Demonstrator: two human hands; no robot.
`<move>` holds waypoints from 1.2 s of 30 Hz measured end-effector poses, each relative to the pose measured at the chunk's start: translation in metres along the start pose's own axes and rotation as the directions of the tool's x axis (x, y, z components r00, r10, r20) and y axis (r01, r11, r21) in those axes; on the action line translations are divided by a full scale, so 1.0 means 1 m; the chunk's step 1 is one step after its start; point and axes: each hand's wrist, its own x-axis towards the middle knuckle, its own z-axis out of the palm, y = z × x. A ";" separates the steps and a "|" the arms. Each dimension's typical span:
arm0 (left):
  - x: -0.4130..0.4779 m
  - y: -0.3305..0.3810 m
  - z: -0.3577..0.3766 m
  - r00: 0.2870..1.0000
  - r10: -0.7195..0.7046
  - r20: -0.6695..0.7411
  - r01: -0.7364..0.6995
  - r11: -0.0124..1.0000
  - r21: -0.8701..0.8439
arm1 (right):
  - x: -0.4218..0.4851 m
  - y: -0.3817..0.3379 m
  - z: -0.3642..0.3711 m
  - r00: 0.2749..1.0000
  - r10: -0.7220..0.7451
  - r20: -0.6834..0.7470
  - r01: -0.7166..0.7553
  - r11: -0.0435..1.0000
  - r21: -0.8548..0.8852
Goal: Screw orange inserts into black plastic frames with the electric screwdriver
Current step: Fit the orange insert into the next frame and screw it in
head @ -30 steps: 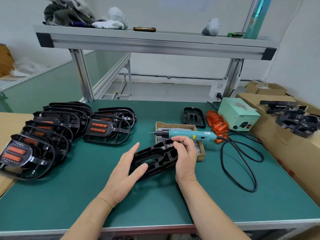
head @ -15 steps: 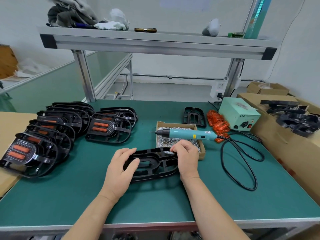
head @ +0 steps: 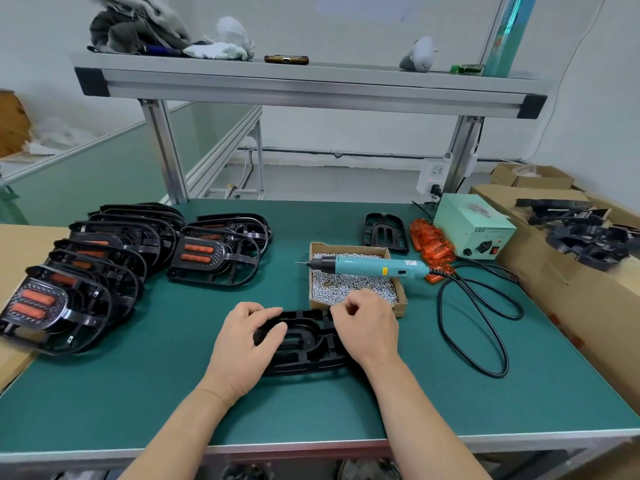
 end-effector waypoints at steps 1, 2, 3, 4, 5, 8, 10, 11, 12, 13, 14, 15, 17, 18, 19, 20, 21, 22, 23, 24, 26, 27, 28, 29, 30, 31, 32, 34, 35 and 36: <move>0.000 -0.001 0.001 1.000 0.014 -0.008 -0.014 1.000 0.027 | -0.001 -0.001 0.001 1.000 0.002 -0.011 -0.003 1.000 -0.019; -0.001 -0.001 0.002 0.999 0.031 -0.010 -0.030 0.998 0.049 | -0.001 -0.002 0.001 1.000 0.009 -0.018 -0.009 0.999 -0.034; -0.001 -0.001 0.002 0.999 0.046 -0.006 -0.045 0.997 0.065 | -0.001 -0.002 0.002 1.000 0.014 -0.022 -0.016 0.999 -0.050; -0.002 0.000 0.002 0.998 0.058 0.002 -0.058 0.996 0.072 | -0.001 -0.002 0.002 1.000 0.017 -0.022 -0.019 0.998 -0.067; -0.002 0.001 0.001 0.998 0.067 0.012 -0.068 0.995 0.074 | -0.001 -0.002 0.002 1.000 0.018 -0.019 -0.019 0.997 -0.081; -0.002 0.002 0.000 0.995 0.089 0.040 -0.092 0.993 0.079 | 0.001 0.000 0.002 1.000 0.021 0.001 -0.021 0.993 -0.112; -0.001 0.003 0.001 0.993 0.104 0.057 -0.109 0.990 0.089 | 0.003 0.001 0.001 1.000 0.024 0.016 -0.022 0.994 -0.107; -0.002 0.003 0.001 0.991 0.116 0.067 -0.123 0.987 0.101 | 0.005 0.002 0.001 0.999 0.026 0.020 -0.024 0.995 -0.096; -0.002 0.003 0.001 0.989 0.129 0.078 -0.137 0.984 0.115 | 0.006 0.002 0.000 0.999 0.027 0.021 -0.025 0.996 -0.082; -0.002 0.003 0.002 0.986 0.139 0.088 -0.150 0.980 0.131 | 0.007 0.002 -0.001 0.999 0.026 0.021 -0.024 0.997 -0.067; -0.002 0.003 0.002 0.984 0.148 0.096 -0.161 0.976 0.147 | 0.007 0.002 -0.002 1.000 0.023 0.020 -0.022 0.998 -0.053; -0.002 0.002 0.002 0.983 0.158 0.099 -0.172 0.972 0.162 | 0.008 0.002 -0.002 1.000 0.019 0.020 -0.019 0.999 -0.040; -0.002 0.001 0.002 0.979 0.181 0.094 -0.196 0.963 0.187 | 0.007 0.002 -0.004 1.000 0.007 0.021 -0.007 1.000 -0.017; -0.002 0.001 0.002 0.978 0.187 0.092 -0.202 0.960 0.195 | 0.007 0.002 -0.004 1.000 0.002 0.020 -0.001 1.000 -0.009; -0.003 0.001 0.002 0.978 0.190 0.090 -0.205 0.958 0.199 | 0.006 0.002 -0.004 1.000 -0.001 0.017 0.002 1.000 -0.009; -0.003 0.001 0.003 0.977 0.194 0.090 -0.209 0.957 0.204 | 0.005 0.002 -0.004 1.000 -0.003 0.013 0.004 1.000 -0.021; -0.003 0.001 0.003 0.976 0.199 0.092 -0.215 0.954 0.210 | 0.005 0.002 -0.005 1.000 -0.007 0.005 0.007 0.999 -0.037; -0.003 0.001 0.003 0.975 0.204 0.094 -0.220 0.952 0.214 | 0.005 0.002 -0.006 1.000 -0.011 -0.005 0.011 0.999 -0.050; -0.003 0.000 0.003 0.974 0.205 0.094 -0.220 0.952 0.213 | 0.006 0.002 -0.007 1.000 -0.017 -0.019 0.016 0.998 -0.053; -0.002 0.000 0.004 0.975 0.202 0.093 -0.217 0.953 0.209 | 0.008 0.003 -0.010 0.999 -0.024 -0.036 0.022 0.999 -0.046; -0.002 0.000 0.004 0.977 0.196 0.085 -0.210 0.958 0.195 | 0.014 0.005 -0.017 0.997 -0.033 -0.071 0.031 0.999 -0.032; -0.002 -0.001 0.004 0.978 0.195 0.079 -0.207 0.961 0.186 | 0.018 0.007 -0.021 0.996 -0.032 -0.087 0.030 0.999 -0.026; -0.002 -0.001 0.004 0.978 0.194 0.071 -0.203 0.964 0.174 | 0.024 0.009 -0.026 0.994 -0.029 -0.101 0.027 0.999 -0.018; -0.002 -0.001 0.005 0.980 0.191 0.065 -0.199 0.967 0.161 | 0.030 0.011 -0.032 0.993 -0.025 -0.115 0.024 1.000 -0.012; -0.002 -0.002 0.005 0.981 0.185 0.062 -0.193 0.970 0.149 | 0.037 0.014 -0.039 0.991 -0.025 -0.131 0.024 1.000 -0.012; -0.002 -0.002 0.005 0.982 0.179 0.062 -0.186 0.973 0.138 | 0.046 0.017 -0.046 0.988 -0.029 -0.153 0.026 0.999 -0.018; -0.001 -0.002 0.005 0.983 0.171 0.062 -0.177 0.976 0.128 | 0.055 0.020 -0.053 0.984 -0.031 -0.178 0.026 0.999 -0.031; -0.001 -0.002 0.005 0.985 0.158 0.066 -0.165 0.979 0.118 | 0.076 0.027 -0.066 0.976 -0.016 -0.217 -0.002 0.997 -0.080; 0.000 -0.002 0.005 0.985 0.156 0.071 -0.164 0.979 0.118 | 0.087 0.031 -0.072 0.974 -0.003 -0.226 -0.022 0.994 -0.109; 0.000 -0.001 0.005 0.985 0.155 0.076 -0.164 0.979 0.119 | 0.098 0.036 -0.077 0.974 0.010 -0.225 -0.042 0.990 -0.138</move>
